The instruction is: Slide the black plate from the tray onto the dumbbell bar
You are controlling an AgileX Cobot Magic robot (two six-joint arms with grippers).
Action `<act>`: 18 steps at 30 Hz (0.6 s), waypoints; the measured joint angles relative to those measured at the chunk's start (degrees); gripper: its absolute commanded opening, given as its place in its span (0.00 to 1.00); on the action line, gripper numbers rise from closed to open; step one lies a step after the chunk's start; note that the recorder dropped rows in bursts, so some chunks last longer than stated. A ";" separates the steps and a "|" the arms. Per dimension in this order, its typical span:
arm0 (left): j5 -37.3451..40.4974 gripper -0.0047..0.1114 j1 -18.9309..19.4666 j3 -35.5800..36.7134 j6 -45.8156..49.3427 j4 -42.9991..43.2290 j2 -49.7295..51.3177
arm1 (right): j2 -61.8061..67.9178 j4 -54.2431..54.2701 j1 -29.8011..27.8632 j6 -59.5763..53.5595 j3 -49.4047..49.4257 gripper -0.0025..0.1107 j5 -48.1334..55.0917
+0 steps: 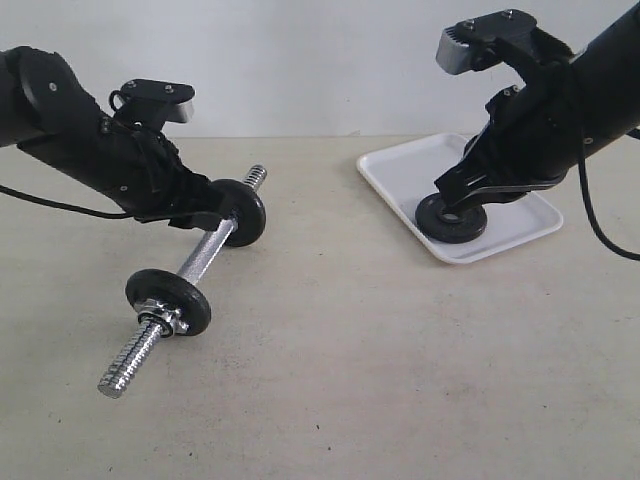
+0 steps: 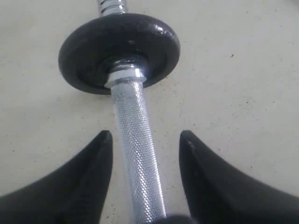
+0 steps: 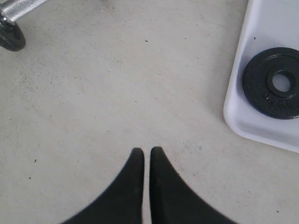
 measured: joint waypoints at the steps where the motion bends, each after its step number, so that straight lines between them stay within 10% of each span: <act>1: 0.32 0.41 0.00 -0.36 0.00 0.14 0.65 | 0.00 0.00 0.00 0.00 0.00 0.02 0.00; 18: -0.29 0.41 0.00 -1.73 -0.35 0.37 4.13 | 0.00 0.00 0.00 0.00 0.00 0.02 -0.21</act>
